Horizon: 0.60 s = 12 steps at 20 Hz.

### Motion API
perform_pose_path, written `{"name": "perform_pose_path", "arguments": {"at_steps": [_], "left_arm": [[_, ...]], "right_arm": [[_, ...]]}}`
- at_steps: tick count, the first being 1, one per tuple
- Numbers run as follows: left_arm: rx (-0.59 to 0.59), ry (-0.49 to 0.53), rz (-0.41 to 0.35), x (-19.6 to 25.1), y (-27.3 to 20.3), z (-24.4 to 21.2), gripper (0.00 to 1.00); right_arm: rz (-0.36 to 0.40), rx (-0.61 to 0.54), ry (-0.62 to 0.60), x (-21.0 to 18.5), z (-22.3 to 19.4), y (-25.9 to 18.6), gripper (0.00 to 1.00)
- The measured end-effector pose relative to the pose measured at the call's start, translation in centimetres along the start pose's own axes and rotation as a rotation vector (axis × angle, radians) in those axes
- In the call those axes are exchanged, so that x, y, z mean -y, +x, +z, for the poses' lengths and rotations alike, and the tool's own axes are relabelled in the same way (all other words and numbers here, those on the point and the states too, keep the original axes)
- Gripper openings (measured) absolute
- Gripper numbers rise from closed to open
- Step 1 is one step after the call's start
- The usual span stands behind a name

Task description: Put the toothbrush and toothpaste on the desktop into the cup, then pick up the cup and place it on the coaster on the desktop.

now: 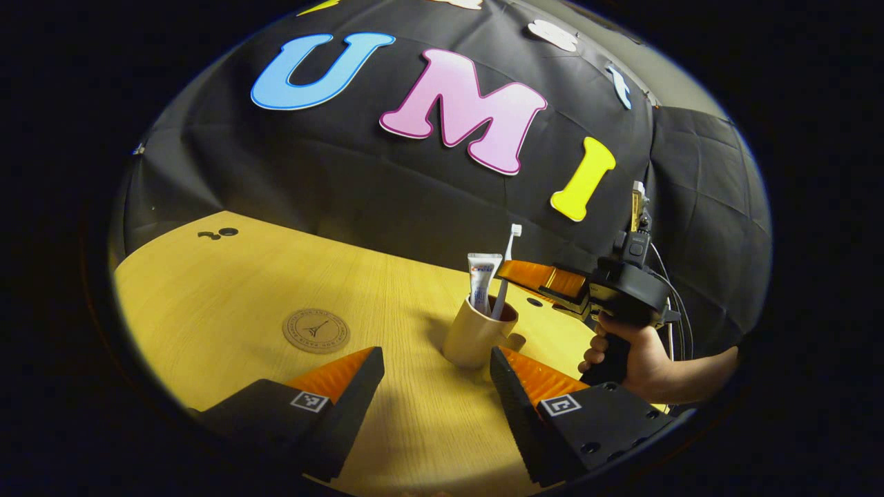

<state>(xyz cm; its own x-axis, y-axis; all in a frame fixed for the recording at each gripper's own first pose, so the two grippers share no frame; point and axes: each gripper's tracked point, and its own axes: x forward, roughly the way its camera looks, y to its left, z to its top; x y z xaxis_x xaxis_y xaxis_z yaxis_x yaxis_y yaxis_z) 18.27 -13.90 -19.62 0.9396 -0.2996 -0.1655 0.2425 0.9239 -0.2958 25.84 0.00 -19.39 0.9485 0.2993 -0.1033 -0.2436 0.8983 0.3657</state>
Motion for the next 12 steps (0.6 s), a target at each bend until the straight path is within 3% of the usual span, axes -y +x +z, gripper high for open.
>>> {"name": "perform_pose_path", "arguments": {"at_steps": [4, 5, 6, 7, 12], "left_arm": [[-0.018, 0.005, -0.007, 0.1, 0.4, -1.0, 0.95], [-0.017, 0.006, -0.008, 0.2, 0.6, -1.1, 0.96], [-0.017, 0.005, -0.009, 0.2, 0.6, -1.1, 0.96], [-0.019, 0.003, -0.008, 0.2, 0.7, -1.2, 0.96], [-0.025, -0.011, 0.002, 0.2, 0.4, -1.3, 0.95]], "right_arm": [[-0.009, -0.028, -0.053, 0.4, -1.7, -0.6, 0.13], [-0.008, -0.032, -0.069, 0.3, -2.0, -1.0, 0.21], [-0.012, -0.026, -0.087, 0.4, -2.0, -1.3, 0.16], [-0.009, -0.031, -0.096, 0.3, -2.3, -1.7, 0.53], [0.012, -0.114, -0.138, -0.2, -3.8, -3.3, 0.79]]}}
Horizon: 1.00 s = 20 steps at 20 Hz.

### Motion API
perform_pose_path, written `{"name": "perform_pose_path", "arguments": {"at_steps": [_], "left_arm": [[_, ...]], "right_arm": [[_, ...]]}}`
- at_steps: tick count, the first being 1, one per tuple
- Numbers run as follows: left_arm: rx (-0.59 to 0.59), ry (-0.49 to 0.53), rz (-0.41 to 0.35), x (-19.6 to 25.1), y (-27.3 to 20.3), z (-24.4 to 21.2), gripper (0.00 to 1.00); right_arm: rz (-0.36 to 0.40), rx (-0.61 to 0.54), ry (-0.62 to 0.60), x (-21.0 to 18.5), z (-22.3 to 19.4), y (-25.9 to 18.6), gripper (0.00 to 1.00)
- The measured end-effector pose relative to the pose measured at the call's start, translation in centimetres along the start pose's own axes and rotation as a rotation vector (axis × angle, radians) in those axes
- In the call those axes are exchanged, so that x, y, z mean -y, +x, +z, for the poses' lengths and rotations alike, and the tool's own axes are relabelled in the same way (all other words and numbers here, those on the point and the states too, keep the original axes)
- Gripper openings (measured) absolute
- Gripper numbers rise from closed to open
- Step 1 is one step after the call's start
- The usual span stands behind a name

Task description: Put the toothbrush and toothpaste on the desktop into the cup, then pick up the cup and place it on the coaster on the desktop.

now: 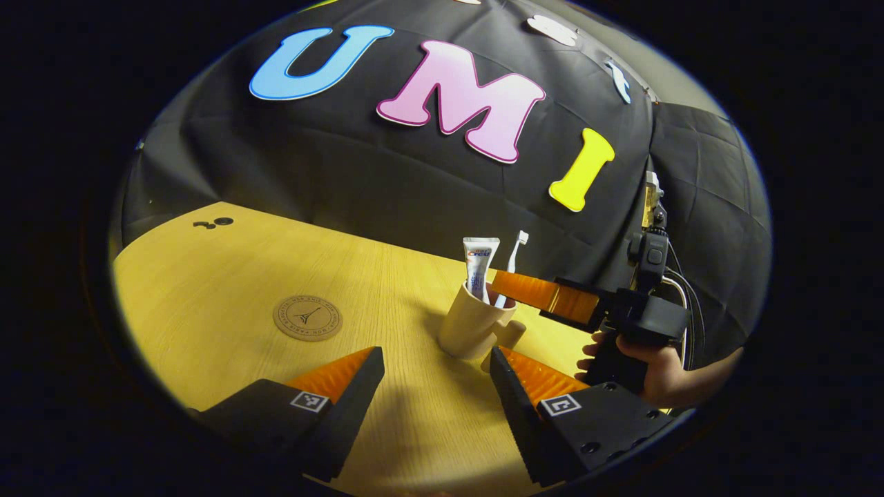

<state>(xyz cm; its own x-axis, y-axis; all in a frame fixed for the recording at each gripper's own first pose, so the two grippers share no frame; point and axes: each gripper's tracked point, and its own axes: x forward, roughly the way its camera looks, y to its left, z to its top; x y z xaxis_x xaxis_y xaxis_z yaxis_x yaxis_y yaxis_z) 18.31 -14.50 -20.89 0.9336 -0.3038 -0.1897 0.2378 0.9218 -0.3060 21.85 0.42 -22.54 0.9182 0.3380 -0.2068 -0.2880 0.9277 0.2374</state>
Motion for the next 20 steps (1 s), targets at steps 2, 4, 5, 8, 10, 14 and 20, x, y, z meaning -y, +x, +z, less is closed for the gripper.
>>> {"name": "perform_pose_path", "arguments": {"at_steps": [2, 4, 5, 8, 10, 14, 20], "left_arm": [[-0.002, 0.001, 0.006, 0.1, -0.6, 0.0, 0.96], [-0.009, 0.007, 0.019, 0.0, -1.2, 0.0, 0.96], [-0.015, 0.008, 0.03, -0.1, -1.6, -0.1, 0.96], [-0.024, 0.005, 0.06, -0.6, -3.2, 0.1, 0.96], [-0.02, 0.001, 0.081, -0.9, -4.3, 0.6, 0.96], [-0.034, 0.004, 0.147, -2.4, -6.7, 0.7, 0.95], [-0.033, -0.043, 0.221, -4.2, -11.1, 0.8, 0.95]], "right_arm": [[-0.009, -0.047, -0.001, 0.1, 0.0, -0.8, 0.97], [-0.026, -0.089, 0.01, 0.4, 0.3, -1.4, 0.98], [-0.037, -0.116, 0.015, 0.6, 0.4, -1.4, 0.98], [-0.064, -0.205, 0.008, 0.8, 1.0, -1.6, 0.98], [-0.069, -0.251, 0.014, 0.5, 1.5, -1.6, 0.98], [-0.085, -0.412, 0.05, -0.2, 0.1, -1.7, 0.98], [-0.096, -0.699, 0.036, -0.9, -4.8, -2.1, 0.98]]}}
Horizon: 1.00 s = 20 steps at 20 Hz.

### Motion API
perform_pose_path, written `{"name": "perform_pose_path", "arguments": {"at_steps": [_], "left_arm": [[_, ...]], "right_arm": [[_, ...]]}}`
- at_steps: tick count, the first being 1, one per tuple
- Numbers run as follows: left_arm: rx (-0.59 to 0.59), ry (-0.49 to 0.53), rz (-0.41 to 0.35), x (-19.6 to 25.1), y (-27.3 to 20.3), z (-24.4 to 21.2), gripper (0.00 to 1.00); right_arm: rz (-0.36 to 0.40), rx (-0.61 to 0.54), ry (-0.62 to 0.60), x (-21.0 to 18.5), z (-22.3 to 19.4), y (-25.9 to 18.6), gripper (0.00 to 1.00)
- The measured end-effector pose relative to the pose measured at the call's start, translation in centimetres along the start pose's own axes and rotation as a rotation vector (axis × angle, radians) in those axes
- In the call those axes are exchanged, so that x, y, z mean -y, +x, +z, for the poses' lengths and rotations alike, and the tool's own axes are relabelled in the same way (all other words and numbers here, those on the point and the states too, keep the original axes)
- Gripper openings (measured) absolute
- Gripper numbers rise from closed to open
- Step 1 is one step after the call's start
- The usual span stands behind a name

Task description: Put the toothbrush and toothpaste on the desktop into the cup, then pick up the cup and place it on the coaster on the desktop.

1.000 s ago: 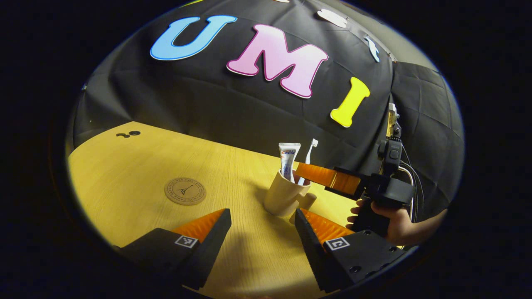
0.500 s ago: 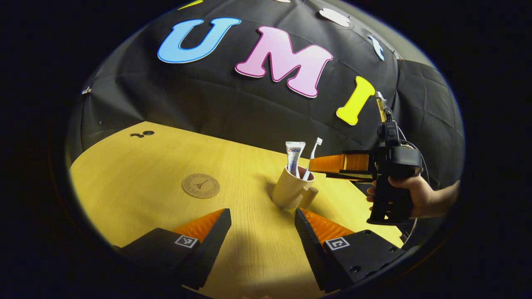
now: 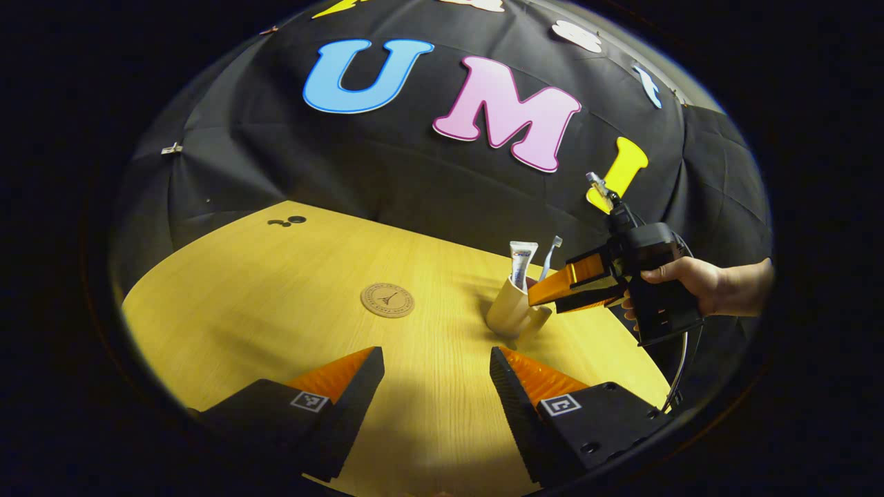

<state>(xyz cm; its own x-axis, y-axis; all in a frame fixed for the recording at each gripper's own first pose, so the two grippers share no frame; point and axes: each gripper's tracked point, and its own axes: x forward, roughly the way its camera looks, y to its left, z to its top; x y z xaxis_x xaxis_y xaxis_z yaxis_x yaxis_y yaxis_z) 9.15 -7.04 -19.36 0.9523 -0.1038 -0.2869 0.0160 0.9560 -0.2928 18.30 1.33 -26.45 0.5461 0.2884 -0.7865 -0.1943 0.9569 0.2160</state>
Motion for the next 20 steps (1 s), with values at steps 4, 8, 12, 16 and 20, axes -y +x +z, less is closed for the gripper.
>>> {"name": "perform_pose_path", "arguments": {"at_steps": [4, 8, 12, 16, 20], "left_arm": [[-0.017, -0.017, 0.059, -1.9, -2.3, -0.8, 0.95], [-0.043, -0.038, 0.099, -3.2, -4.5, -1.8, 0.96], [-0.074, -0.04, 0.115, -3.7, -6.5, -2.9, 0.96], [-0.098, -0.025, 0.113, -3.8, -8.0, -3.4, 0.96], [-0.11, -0.032, 0.09, -3.8, -8.4, -3.3, 0.96]], "right_arm": [[-0.05, -0.098, -0.048, 0.1, -1.5, 2.5, 0.98], [-0.087, -0.178, -0.079, -0.2, -2.8, 4.3, 0.97], [-0.128, -0.194, -0.061, 0.4, -2.7, 5.5, 0.95], [-0.161, -0.236, -0.043, 0.8, -3.5, 5.9, 0.87], [-0.161, -0.253, -0.032, 0.1, -3.8, 5.9, 0.6]]}}
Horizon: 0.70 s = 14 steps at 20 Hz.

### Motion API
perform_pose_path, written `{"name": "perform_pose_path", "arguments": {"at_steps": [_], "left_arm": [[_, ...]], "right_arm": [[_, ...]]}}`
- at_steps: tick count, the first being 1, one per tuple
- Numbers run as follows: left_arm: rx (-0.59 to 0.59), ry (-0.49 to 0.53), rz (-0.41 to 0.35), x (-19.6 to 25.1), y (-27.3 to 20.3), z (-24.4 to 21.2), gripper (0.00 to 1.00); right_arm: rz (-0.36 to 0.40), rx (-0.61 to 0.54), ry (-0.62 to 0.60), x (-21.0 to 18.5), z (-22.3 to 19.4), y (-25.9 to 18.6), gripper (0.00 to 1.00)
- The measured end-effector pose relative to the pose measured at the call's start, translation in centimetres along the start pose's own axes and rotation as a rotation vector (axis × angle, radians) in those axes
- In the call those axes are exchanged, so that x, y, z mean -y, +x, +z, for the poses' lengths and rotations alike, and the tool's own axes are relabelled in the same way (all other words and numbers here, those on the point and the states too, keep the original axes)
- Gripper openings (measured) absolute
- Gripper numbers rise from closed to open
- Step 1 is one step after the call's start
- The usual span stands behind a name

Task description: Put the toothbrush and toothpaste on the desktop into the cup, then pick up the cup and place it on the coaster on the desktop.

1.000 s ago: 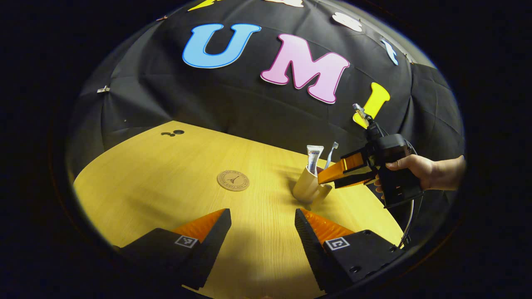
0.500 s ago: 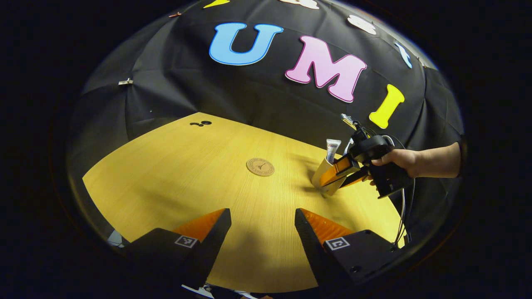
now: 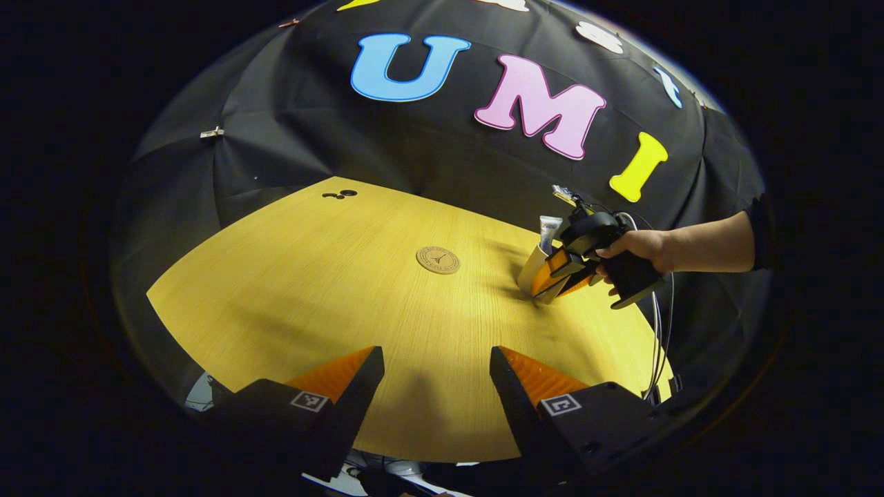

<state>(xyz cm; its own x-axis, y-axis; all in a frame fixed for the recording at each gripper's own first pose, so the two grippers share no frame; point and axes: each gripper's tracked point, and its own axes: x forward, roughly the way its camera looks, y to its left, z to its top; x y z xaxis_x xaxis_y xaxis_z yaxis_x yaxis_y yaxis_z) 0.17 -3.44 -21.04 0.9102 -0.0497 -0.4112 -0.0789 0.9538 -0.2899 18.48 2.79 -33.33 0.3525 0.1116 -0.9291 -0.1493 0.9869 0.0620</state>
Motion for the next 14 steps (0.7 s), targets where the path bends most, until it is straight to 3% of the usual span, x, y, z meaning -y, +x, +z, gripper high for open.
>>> {"name": "perform_pose_path", "arguments": {"at_steps": [8, 14], "left_arm": [[-0.013, 0.039, -0.057, 0.8, -0.7, 0.3, 0.96], [-0.046, 0.05, -0.086, 1.4, -1.3, -0.9, 0.96]], "right_arm": [[-0.03, -0.003, 0.052, 0.4, 0.3, -0.3, 0.59], [-0.042, -0.026, 0.052, 0.4, 0.1, -0.3, 0.34]]}}
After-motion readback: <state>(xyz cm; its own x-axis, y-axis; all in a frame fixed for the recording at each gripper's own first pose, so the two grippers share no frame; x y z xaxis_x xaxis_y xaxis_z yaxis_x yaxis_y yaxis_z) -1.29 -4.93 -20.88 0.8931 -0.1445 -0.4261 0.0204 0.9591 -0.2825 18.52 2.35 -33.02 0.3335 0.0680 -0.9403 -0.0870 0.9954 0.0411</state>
